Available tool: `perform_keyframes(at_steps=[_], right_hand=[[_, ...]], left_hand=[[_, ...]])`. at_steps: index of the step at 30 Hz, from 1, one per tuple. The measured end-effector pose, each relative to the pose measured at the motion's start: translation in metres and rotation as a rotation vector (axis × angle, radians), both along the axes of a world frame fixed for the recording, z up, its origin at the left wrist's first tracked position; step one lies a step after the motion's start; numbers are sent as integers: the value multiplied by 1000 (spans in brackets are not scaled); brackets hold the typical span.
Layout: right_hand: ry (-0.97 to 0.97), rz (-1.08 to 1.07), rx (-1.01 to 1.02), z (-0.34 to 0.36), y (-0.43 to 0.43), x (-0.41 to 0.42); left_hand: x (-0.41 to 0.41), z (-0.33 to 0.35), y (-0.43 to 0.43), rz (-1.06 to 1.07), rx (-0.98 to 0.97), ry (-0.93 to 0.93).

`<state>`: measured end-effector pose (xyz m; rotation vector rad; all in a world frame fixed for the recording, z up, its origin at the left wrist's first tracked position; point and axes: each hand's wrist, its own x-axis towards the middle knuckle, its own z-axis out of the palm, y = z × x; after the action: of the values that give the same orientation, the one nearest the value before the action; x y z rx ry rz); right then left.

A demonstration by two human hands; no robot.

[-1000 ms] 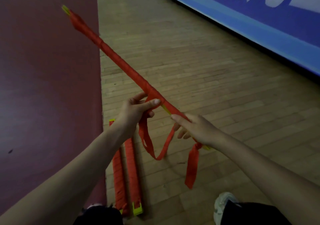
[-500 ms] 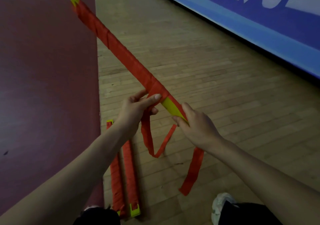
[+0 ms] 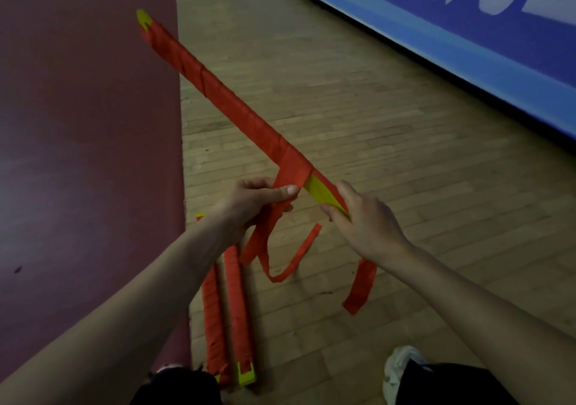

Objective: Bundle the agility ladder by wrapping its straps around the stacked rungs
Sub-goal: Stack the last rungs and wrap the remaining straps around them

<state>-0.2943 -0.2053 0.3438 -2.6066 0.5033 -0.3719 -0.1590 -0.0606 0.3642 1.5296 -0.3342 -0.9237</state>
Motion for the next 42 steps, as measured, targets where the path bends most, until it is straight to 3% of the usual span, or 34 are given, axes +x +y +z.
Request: perform_keyframes(at_steps=[8,20,34,38,42], right_hand=[[0,-38,198,-3,-10,1],[-108,44,1034,15,3,0],[148,369,1426,8,2,-8],[194,331,1291,0,-1,1],[271,130,820,-11,0,7]], left_hand=[[1,-4,1,-72,71,-58],[-4,-6,-5,-85,-101,182],[-11,-6,-3,-245,-357,41],[-5,-9,-4,-203,-261,-54],[-6,-8,-6,-8,-151,-58]])
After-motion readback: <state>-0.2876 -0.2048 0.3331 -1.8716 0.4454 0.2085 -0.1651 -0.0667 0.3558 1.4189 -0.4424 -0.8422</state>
